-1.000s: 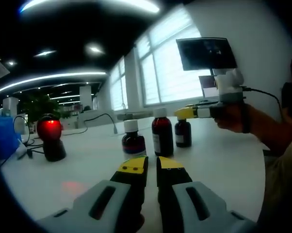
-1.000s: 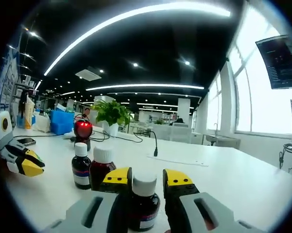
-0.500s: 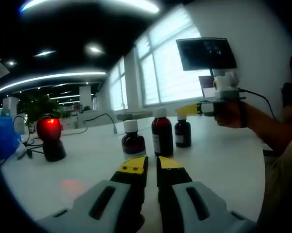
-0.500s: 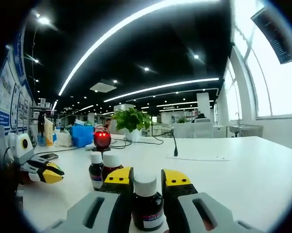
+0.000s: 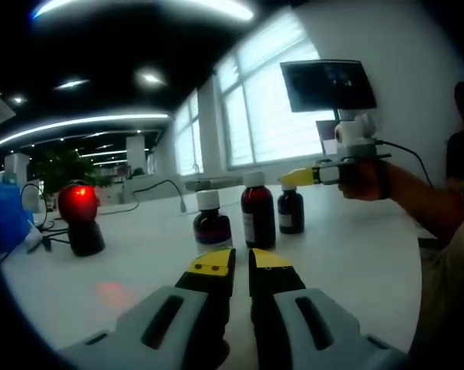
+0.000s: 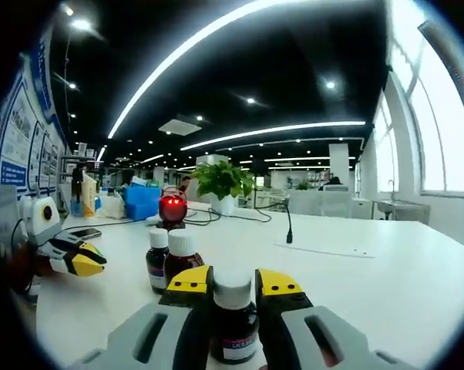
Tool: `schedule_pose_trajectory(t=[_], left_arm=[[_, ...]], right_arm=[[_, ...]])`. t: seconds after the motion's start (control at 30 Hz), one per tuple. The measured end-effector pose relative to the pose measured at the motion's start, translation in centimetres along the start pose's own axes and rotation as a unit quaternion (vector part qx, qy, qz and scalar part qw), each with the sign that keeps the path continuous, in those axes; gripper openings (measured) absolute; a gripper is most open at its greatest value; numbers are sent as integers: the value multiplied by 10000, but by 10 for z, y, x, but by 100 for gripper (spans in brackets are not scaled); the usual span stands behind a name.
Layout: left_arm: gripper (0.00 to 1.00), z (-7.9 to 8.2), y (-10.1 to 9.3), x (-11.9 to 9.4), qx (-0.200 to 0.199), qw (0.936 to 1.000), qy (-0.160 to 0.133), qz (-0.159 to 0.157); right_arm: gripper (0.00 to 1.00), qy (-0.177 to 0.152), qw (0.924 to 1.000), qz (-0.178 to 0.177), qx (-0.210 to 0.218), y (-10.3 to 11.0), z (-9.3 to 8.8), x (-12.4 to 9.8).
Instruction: Rotate the medicine bottle to make it face forward pick up the medicine bottle inspect the drug traceability code place the medicine on the table
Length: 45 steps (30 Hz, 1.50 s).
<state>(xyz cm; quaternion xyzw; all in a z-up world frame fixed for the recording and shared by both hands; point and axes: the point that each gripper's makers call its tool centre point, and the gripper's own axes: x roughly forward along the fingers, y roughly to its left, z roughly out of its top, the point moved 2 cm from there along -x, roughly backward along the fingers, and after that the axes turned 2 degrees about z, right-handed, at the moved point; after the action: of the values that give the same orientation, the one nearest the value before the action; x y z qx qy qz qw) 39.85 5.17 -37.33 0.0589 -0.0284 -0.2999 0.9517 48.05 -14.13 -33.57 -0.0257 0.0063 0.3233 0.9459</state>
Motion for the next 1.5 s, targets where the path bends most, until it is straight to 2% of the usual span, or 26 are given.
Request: schedule_pose_trajectory(t=[0.63, 1.0, 1.07, 1.4, 1.5], left_arm=[[0, 0, -1, 0, 11, 10000, -1, 10], [0, 0, -1, -1, 20, 10000, -4, 10], [0, 0, -1, -1, 24, 10000, -2, 12], [0, 0, -1, -1, 34, 10000, -5, 11], [0, 0, -1, -2, 32, 10000, -6, 9]], right_arm=[[15, -42, 9997, -173, -147, 4, -1, -2], [16, 25, 9968, -697, -390, 10, -1, -4], [16, 34, 9961, -775, -416, 5, -1, -5], [16, 36, 9919, -1193, -438, 7, -2, -4], [16, 30, 9897, -1372, -401, 1, -1, -4]])
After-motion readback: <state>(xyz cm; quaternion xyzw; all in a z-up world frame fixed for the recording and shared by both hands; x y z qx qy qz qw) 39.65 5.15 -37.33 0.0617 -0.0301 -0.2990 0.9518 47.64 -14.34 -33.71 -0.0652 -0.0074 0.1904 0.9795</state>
